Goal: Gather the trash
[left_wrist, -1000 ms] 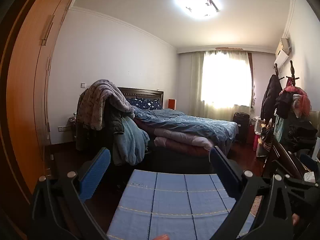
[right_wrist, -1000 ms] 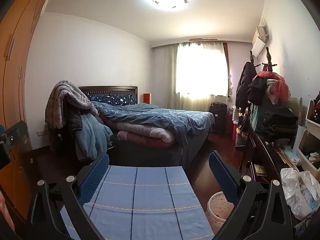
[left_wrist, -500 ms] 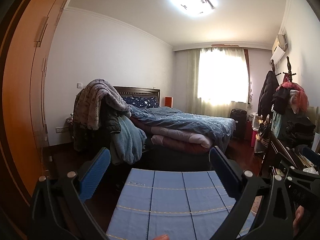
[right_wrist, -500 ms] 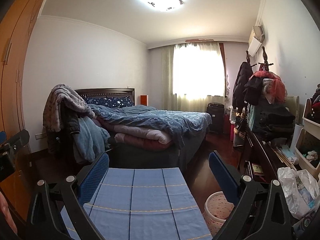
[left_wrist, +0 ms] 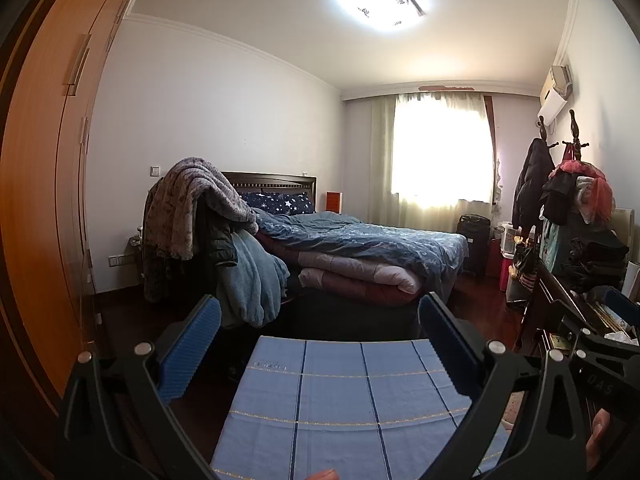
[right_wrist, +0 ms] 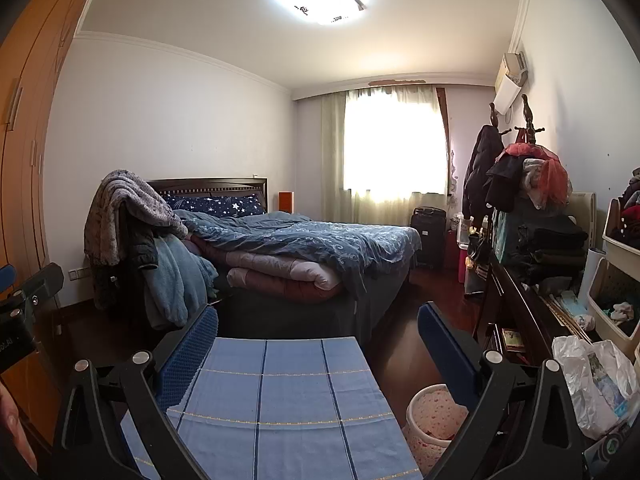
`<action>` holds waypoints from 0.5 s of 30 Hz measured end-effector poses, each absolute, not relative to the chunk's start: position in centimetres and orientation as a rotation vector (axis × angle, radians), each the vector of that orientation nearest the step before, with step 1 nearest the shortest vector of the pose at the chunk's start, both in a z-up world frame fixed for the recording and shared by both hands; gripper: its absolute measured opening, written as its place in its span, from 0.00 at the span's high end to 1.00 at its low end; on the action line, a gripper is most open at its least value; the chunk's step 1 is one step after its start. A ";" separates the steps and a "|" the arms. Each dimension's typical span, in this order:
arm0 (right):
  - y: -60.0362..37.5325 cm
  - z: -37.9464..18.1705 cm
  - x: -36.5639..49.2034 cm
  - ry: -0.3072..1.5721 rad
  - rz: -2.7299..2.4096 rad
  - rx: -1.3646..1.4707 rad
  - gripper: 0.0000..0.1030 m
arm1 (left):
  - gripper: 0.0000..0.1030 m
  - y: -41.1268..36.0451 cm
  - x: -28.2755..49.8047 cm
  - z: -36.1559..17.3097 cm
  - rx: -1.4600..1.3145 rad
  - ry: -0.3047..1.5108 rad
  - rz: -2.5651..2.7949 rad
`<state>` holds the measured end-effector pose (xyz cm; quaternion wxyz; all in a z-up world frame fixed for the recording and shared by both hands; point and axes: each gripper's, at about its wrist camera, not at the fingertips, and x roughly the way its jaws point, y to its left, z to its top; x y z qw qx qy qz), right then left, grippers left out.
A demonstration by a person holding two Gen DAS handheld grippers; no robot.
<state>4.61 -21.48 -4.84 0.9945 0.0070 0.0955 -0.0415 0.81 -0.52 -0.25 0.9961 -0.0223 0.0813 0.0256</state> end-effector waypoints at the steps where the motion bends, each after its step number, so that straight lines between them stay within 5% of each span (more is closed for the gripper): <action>1: -21.4 -4.8 4.6 0.191 -0.084 0.015 0.03 | 0.03 -0.5 0.8 -0.2 -0.045 0.163 0.051; 15: -21.4 -4.8 4.5 0.191 -0.083 0.015 0.03 | 0.03 -0.4 0.8 -0.1 -0.044 0.155 0.049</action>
